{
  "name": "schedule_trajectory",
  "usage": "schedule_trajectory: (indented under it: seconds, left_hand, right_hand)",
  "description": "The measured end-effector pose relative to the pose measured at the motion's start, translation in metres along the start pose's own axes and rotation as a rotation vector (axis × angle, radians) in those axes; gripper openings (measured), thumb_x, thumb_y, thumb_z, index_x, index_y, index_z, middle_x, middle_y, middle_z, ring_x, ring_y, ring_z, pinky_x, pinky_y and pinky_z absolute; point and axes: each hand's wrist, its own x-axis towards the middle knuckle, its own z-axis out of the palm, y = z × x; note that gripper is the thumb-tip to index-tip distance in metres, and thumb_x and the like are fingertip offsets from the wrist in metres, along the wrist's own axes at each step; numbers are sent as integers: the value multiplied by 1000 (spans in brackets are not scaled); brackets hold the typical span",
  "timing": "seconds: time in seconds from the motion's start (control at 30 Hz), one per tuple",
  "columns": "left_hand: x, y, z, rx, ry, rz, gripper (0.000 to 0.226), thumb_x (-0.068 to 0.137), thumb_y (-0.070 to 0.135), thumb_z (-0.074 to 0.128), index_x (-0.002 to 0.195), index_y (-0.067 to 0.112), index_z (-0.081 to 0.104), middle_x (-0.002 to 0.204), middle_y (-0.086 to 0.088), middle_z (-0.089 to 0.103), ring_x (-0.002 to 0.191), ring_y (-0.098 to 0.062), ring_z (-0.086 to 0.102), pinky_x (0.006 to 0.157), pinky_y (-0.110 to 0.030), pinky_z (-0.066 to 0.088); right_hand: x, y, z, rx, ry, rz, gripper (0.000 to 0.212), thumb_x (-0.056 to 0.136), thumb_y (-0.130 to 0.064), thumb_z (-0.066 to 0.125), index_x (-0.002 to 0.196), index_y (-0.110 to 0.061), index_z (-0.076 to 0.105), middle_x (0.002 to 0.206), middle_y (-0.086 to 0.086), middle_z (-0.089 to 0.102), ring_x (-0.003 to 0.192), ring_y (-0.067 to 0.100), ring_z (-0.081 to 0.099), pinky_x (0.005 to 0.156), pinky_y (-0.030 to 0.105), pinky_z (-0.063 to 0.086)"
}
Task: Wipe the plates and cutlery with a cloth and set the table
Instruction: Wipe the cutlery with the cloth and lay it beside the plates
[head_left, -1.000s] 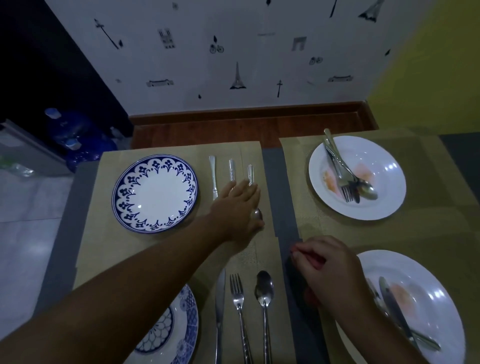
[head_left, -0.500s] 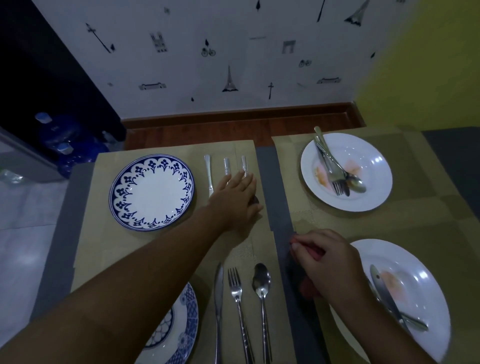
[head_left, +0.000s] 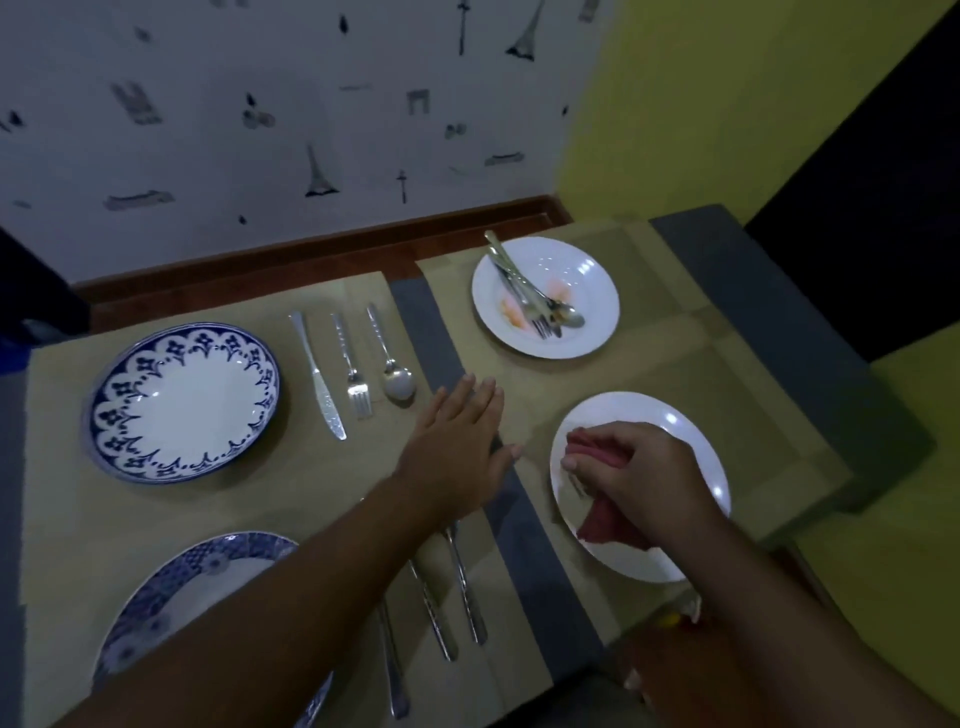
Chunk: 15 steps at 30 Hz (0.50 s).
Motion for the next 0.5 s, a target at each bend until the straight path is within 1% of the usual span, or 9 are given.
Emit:
schedule_trajectory:
  seconds: [0.07, 0.13, 0.2, 0.27, 0.37, 0.4, 0.47, 0.5]
  left_hand:
    - [-5, 14, 4, -16, -13, 23, 72, 102, 56, 28, 159, 17, 10, 167, -1, 5, 153, -18, -8, 120, -38, -10]
    - [-11, 28, 6, -29, -28, 34, 71, 102, 56, 27, 159, 17, 11, 167, -1, 6, 153, -19, -7, 122, -39, -7]
    - [-15, 42, 8, -36, -47, 45, 71, 102, 56, 26, 159, 17, 10, 167, -2, 5, 154, -20, -6, 123, -40, -5]
    - [-17, 55, 11, -35, -55, 60, 72, 101, 57, 25, 159, 17, 10, 167, -3, 5, 154, -21, -5, 124, -41, -5]
    - [-17, 75, 15, -51, -68, 49, 72, 101, 57, 26, 159, 17, 11, 167, -3, 5, 154, -22, -4, 124, -42, -5]
    - [-17, 81, 18, -64, -77, 31, 71, 101, 56, 28, 159, 18, 12, 167, -3, 6, 154, -22, -3, 124, -42, -4]
    - [-16, 94, 23, -95, -63, -10, 68, 102, 53, 33, 158, 17, 19, 166, -2, 14, 154, -22, 4, 124, -42, 1]
    - [-16, 101, 26, -116, -41, -33, 66, 101, 51, 37, 156, 17, 24, 165, -1, 21, 153, -21, 10, 124, -42, 5]
  right_hand:
    - [-8, 9, -11, -52, 32, 48, 22, 80, -30, 80, 102, -29, 76, 80, -32, 60, 77, -26, 53, 68, -7, 34]
    - [-15, 19, -22, -83, 50, 82, 25, 80, -33, 79, 104, -31, 75, 82, -29, 63, 75, -19, 53, 64, -2, 38]
    - [-20, 29, -30, -113, 66, 95, 29, 80, -34, 79, 108, -31, 75, 96, -19, 70, 77, -15, 52, 66, 1, 36]
    - [-23, 37, -37, -127, 74, 111, 32, 81, -34, 78, 112, -29, 73, 106, -12, 71, 76, -13, 50, 67, 4, 36]
    - [-24, 49, -48, -148, 93, 97, 30, 83, -32, 77, 112, -27, 74, 105, -9, 72, 72, -12, 49, 65, 5, 35]
    - [-24, 54, -51, -146, 100, 89, 28, 83, -31, 77, 110, -26, 75, 104, -9, 72, 72, -11, 51, 66, 7, 37]
    - [-20, 64, -58, -130, 99, 78, 26, 82, -30, 77, 108, -27, 76, 101, -9, 73, 76, -7, 55, 71, 13, 41]
    - [-16, 69, -61, -121, 93, 74, 25, 82, -30, 77, 107, -28, 76, 99, -10, 73, 77, -7, 56, 70, 12, 41]
